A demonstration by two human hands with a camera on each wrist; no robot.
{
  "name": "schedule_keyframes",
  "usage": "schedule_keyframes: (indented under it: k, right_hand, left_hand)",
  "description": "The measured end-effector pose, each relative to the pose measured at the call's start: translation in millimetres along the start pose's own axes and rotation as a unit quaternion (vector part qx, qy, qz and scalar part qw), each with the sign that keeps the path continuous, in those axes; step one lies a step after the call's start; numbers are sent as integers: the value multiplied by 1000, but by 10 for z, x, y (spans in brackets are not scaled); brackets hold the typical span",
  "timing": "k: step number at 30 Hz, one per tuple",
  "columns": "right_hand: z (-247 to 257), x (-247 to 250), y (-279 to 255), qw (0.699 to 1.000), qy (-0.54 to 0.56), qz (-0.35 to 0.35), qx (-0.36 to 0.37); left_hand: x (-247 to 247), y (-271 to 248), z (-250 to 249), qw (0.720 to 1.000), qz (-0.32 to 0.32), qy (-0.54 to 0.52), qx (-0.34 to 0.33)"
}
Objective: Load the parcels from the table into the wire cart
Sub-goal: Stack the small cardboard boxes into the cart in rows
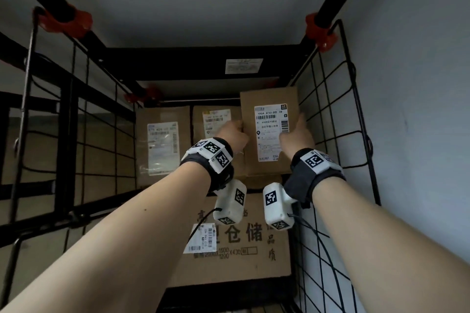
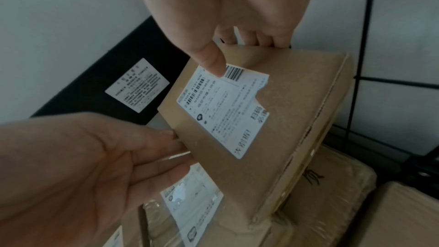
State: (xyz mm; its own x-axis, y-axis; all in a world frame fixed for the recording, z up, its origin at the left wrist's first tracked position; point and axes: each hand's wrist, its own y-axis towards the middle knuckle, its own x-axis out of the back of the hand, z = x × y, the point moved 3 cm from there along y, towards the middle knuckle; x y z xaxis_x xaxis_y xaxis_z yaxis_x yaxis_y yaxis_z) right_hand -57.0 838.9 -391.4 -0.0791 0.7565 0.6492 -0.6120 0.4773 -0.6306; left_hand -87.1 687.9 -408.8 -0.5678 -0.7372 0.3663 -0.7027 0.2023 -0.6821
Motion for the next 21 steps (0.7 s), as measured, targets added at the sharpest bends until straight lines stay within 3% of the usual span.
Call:
schedule_keyframes:
  k: [8,14,21]
  right_hand:
    - [-78,-215,362,999,-24,28,-25]
    - [-122,-321,489,996,-54,67,-1]
    - [-128,-365,603,996,-69,56,-7]
  left_hand:
    - [-189,258,140,998,14,43,43]
    - [-245,356,216,997,25,36,57]
    - [-235,415,200,998,8,41,49]
